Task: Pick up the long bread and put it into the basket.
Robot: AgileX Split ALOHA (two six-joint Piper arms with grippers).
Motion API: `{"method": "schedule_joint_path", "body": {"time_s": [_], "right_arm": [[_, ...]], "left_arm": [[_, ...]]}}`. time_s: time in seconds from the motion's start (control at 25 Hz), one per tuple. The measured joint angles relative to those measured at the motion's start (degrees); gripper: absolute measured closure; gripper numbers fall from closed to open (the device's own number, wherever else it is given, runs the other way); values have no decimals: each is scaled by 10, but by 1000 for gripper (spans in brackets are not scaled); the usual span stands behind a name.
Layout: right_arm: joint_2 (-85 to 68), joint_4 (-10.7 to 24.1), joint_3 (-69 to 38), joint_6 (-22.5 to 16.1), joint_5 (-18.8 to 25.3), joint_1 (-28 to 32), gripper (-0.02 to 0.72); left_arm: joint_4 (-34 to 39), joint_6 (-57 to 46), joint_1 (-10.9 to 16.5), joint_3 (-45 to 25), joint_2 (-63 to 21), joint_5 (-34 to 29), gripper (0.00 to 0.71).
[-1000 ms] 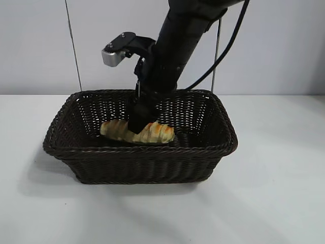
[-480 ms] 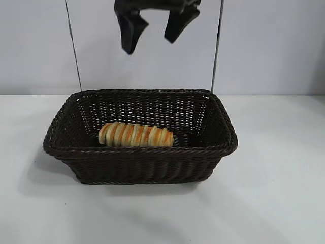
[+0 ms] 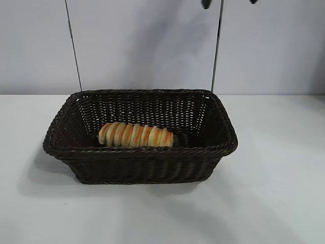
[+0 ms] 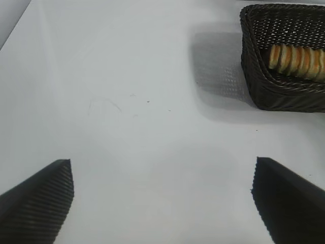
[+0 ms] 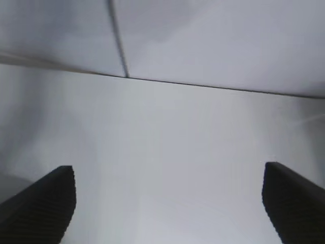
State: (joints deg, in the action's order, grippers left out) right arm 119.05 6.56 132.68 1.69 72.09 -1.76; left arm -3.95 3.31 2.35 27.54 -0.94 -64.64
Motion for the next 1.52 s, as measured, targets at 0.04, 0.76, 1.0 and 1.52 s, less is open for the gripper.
{"method": "schedule_joint_path", "body": {"time_s": [0.04, 0.76, 1.0, 1.52], "right_arm": [[-8, -1, -7, 0, 0, 10, 9], [-470, -25, -256, -2, 4, 61, 9], [-692, -15, -393, -2, 6, 61, 9], [-1070, -12, -709, -4, 6, 61, 9]], "left_arm": [[0, 0, 0, 0, 0, 0, 25], [0, 0, 0, 0, 0, 0, 25], [0, 0, 0, 0, 0, 0, 25], [0, 0, 0, 0, 0, 0, 25]]}}
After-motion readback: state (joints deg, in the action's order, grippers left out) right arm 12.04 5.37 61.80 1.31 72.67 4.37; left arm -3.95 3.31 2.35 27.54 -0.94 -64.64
